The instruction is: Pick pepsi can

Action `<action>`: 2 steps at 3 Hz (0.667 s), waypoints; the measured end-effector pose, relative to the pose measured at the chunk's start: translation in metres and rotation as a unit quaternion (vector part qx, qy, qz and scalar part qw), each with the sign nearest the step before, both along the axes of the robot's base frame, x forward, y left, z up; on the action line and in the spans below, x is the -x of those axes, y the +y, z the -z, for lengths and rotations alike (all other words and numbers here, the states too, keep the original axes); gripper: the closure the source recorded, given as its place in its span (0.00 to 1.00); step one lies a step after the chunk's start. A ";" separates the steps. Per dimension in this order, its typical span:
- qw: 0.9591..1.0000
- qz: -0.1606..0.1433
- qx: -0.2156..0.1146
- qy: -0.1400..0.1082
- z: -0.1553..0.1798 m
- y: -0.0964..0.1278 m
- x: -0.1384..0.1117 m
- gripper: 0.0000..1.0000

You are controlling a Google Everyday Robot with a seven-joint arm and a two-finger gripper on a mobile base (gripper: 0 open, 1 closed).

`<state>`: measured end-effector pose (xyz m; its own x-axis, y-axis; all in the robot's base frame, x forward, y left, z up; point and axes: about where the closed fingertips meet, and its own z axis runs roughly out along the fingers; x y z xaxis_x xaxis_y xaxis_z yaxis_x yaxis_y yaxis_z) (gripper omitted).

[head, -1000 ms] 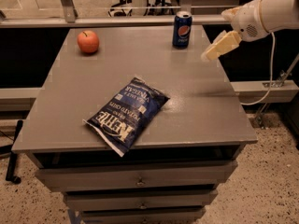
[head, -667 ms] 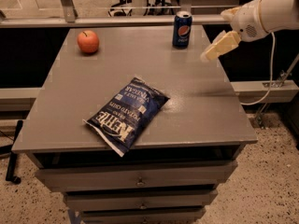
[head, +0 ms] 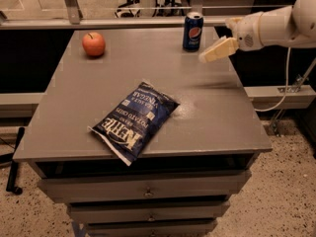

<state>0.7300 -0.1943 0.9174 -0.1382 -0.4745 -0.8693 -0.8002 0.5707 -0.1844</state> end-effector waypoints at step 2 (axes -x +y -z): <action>0.991 0.072 -0.110 -0.029 0.027 0.007 -0.089 0.00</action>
Offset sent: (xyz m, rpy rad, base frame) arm 0.1447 0.0046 -0.0328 0.3370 -0.1161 -0.2182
